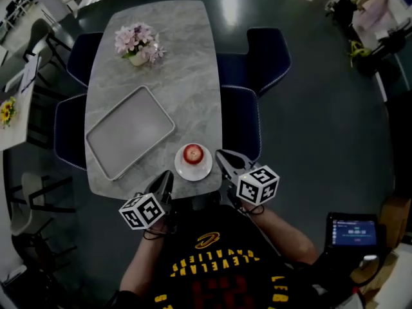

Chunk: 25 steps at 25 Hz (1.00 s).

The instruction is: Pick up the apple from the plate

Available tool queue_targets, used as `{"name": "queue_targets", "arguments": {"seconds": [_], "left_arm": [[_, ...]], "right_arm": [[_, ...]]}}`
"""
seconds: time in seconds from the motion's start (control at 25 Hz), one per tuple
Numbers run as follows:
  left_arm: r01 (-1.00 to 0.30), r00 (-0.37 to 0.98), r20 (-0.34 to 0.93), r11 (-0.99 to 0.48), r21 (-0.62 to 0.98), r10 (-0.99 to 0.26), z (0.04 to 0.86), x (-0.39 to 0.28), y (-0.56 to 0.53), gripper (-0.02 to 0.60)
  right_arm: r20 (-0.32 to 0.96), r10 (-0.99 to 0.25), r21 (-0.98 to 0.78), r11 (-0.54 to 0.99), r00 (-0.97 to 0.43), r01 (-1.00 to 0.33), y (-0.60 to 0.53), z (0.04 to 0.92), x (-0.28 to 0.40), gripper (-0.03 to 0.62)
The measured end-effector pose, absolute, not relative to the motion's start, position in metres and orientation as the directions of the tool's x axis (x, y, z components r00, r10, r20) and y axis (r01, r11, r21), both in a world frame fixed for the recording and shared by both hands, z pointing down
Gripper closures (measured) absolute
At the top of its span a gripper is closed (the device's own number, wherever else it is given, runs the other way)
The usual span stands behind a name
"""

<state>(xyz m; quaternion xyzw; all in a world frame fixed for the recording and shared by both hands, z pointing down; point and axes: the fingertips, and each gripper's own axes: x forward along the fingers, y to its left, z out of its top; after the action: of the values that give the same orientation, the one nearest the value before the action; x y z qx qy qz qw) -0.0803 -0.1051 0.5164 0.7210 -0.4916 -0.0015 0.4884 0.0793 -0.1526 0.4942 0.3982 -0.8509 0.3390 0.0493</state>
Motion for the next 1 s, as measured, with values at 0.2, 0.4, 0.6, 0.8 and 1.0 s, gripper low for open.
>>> {"name": "queue_targets", "arguments": {"seconds": [0.2, 0.4, 0.6, 0.8, 1.0], "left_arm": [[-0.750, 0.523, 0.362, -0.214, 0.626, -0.772, 0.439, -0.067, -0.100, 0.581], [-0.770, 0.536, 0.230, -0.360, 0.526, -0.812, 0.368, -0.050, -0.096, 0.581], [-0.786, 0.542, 0.162, -0.429, 0.446, -0.825, 0.330, -0.032, -0.086, 0.581], [-0.794, 0.554, 0.142, -0.468, 0.388, -0.821, 0.315, -0.018, -0.075, 0.581], [-0.799, 0.553, 0.072, -0.504, 0.329, -0.830, 0.279, -0.007, -0.066, 0.581]], "right_arm": [[0.260, -0.644, -0.534, 0.524, -0.719, -0.663, -0.135, 0.438, 0.073, 0.589], [0.172, -0.656, -0.471, 0.600, -0.734, -0.647, -0.123, 0.386, 0.074, 0.589], [0.101, -0.659, -0.377, 0.668, -0.745, -0.642, -0.117, 0.347, 0.068, 0.588], [0.054, -0.640, -0.291, 0.724, -0.767, -0.625, -0.102, 0.320, 0.066, 0.589], [0.005, -0.626, -0.233, 0.757, -0.780, -0.610, -0.087, 0.293, 0.069, 0.589]]}}
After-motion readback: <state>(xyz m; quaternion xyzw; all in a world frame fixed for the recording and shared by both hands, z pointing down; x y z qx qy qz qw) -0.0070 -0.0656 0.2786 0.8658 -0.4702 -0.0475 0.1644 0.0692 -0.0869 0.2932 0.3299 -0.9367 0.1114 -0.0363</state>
